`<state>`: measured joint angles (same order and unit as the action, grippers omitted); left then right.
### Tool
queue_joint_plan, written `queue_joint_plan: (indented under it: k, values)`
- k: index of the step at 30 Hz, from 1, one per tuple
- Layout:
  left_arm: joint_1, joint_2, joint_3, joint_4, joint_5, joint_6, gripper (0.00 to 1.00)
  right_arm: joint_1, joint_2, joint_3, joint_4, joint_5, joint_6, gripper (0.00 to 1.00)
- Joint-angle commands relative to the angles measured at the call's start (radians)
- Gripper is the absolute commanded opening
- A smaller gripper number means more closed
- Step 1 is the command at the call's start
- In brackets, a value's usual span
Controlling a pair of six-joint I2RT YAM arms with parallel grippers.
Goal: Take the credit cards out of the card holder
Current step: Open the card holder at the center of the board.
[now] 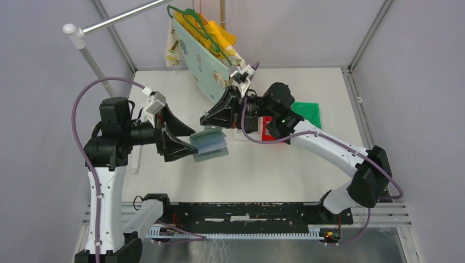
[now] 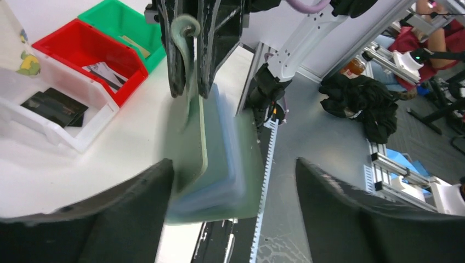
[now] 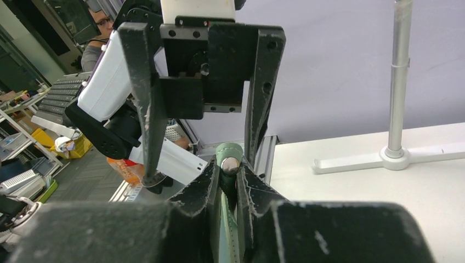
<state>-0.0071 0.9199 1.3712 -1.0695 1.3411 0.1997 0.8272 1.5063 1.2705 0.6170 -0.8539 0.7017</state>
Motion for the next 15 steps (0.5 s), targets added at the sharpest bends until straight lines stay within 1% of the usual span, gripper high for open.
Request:
queue_joint_plan:
  k: [1, 2, 7, 9, 15]
  values:
    - [-0.001, -0.070, -0.050, -0.005, -0.054, 0.143, 0.98, -0.001, -0.047, 0.071, -0.066, -0.008, -0.035, 0.00]
    - [-0.002, -0.082, -0.062, 0.007, -0.059, 0.142, 0.99, 0.001, -0.054, 0.065, -0.078, -0.005, -0.042, 0.00]
    - [-0.002, -0.103, -0.105, 0.071, -0.066, 0.092, 1.00, 0.014, -0.073, 0.057, -0.142, 0.012, -0.069, 0.00]
    - [-0.002, -0.117, -0.129, 0.131, -0.106, 0.050, 1.00, 0.023, -0.078, 0.071, -0.173, 0.013, -0.084, 0.00]
    - [-0.002, -0.210, -0.230, 0.315, -0.207, 0.020, 0.98, 0.064, -0.077, 0.120, -0.217, 0.029, -0.099, 0.00]
